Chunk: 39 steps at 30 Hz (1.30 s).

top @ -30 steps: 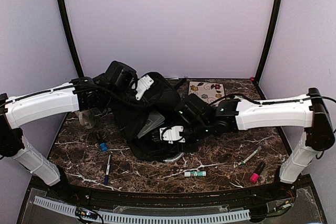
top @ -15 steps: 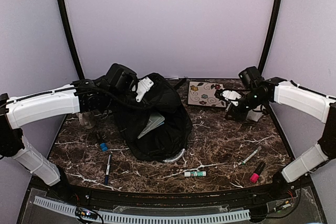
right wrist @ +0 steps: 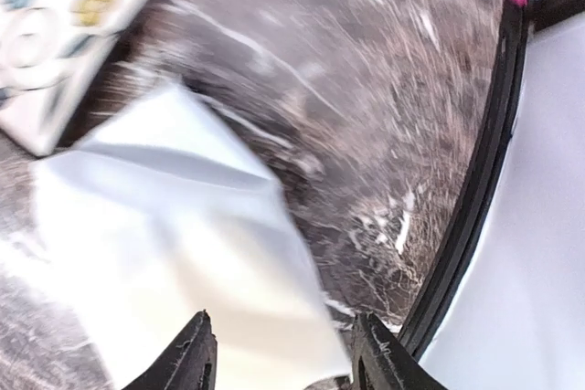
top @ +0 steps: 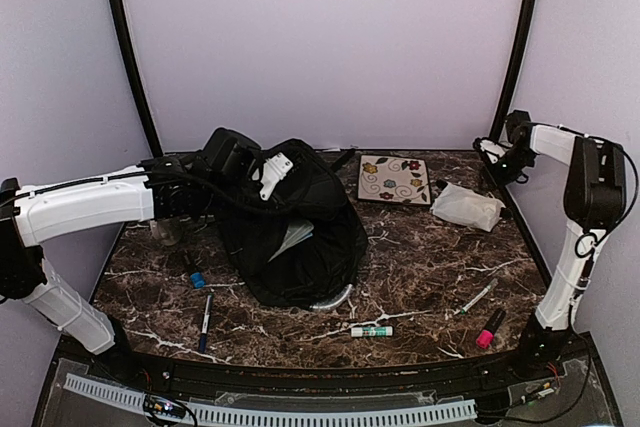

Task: Pack the student bag
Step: Move the pencil case to the center of the board, then pick up the pencil case from the center of the board.

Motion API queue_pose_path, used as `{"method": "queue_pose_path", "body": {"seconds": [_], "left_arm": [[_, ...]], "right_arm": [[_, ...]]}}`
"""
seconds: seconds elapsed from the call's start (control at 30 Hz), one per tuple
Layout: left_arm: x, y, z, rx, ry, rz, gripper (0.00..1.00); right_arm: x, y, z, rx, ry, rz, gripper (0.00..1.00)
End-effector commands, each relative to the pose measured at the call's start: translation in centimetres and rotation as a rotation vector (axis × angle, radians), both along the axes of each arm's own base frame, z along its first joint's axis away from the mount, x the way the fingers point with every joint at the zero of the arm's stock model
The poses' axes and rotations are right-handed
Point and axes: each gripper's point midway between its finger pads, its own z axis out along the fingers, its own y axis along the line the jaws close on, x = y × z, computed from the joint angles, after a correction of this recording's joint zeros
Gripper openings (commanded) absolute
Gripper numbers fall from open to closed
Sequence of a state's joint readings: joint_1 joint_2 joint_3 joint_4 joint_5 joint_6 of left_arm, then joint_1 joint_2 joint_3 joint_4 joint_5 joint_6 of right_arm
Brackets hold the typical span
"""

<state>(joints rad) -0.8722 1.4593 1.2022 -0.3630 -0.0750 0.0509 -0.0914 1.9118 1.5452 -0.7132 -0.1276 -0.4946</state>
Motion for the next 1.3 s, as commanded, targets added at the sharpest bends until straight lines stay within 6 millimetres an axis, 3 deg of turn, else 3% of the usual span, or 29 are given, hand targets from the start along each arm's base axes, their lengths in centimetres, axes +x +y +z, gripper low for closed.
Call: {"method": "queue_pose_path", "body": {"seconds": [0.0, 0.13, 0.33, 0.7, 0.83, 1.03, 1.27], "left_arm": [[0.3, 0.5, 1.9, -0.059, -0.032, 0.025, 0.00], [0.2, 0.5, 1.7, -0.062, -0.025, 0.024, 0.00], [0.1, 0.4, 1.1, -0.066, -0.017, 0.023, 0.00], [0.2, -0.2, 0.3, -0.065, 0.003, 0.006, 0.00], [0.1, -0.5, 0.2, -0.068, 0.013, -0.003, 0.00], [0.0, -0.6, 0.1, -0.067, 0.027, -0.007, 0.00], [-0.1, -0.9, 0.0, -0.077, 0.039, -0.009, 0.00]], "right_arm": [[0.6, -1.5, -1.7, 0.092, 0.071, -0.090, 0.52], [0.1, -0.6, -3.2, 0.171, 0.138, -0.045, 0.52], [-2.7, 2.5, -4.4, 0.293, 0.243, 0.027, 0.51], [-8.2, 7.7, -5.1, 0.235, 0.265, 0.175, 0.51], [-8.1, 7.0, -4.5, 0.196, 0.248, 0.106, 0.52], [-7.5, 6.1, -0.5, 0.313, 0.197, -0.051, 0.56], [-9.1, 8.2, -2.9, 0.504, 0.375, -0.080, 0.59]]}}
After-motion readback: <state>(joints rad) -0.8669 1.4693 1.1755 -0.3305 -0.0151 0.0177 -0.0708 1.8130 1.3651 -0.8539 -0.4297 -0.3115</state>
